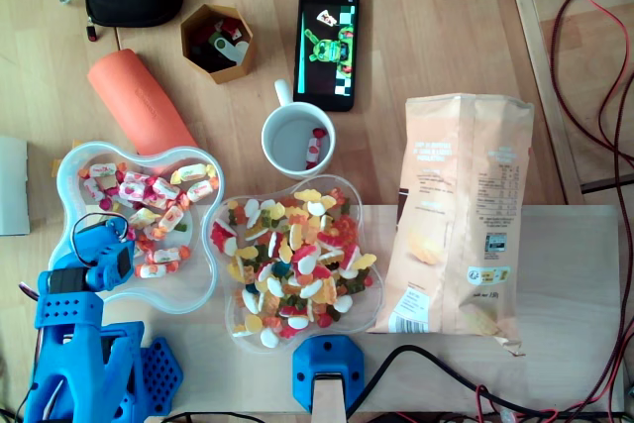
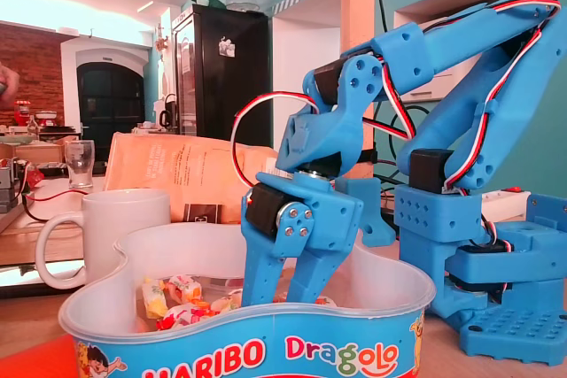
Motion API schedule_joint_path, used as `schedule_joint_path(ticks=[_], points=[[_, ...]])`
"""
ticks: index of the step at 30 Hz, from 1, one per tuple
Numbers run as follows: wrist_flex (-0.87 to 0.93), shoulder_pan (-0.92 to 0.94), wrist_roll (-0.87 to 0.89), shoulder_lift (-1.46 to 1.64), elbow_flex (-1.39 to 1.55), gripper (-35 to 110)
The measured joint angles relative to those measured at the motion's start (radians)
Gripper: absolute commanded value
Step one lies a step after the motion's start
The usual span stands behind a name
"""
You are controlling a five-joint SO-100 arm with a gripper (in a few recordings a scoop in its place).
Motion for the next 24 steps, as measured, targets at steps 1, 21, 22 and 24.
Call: schedule_joint_path(ticks=[1, 21, 22, 24], points=[[0.000, 0.000, 0.000, 0.002, 0.000, -4], [0.008, 0.005, -0.009, 0.002, -0.235, -4], [0.008, 0.005, -0.009, 0.002, -0.250, -4], [0.008, 0.005, -0.009, 0.002, -0.273, -4]])
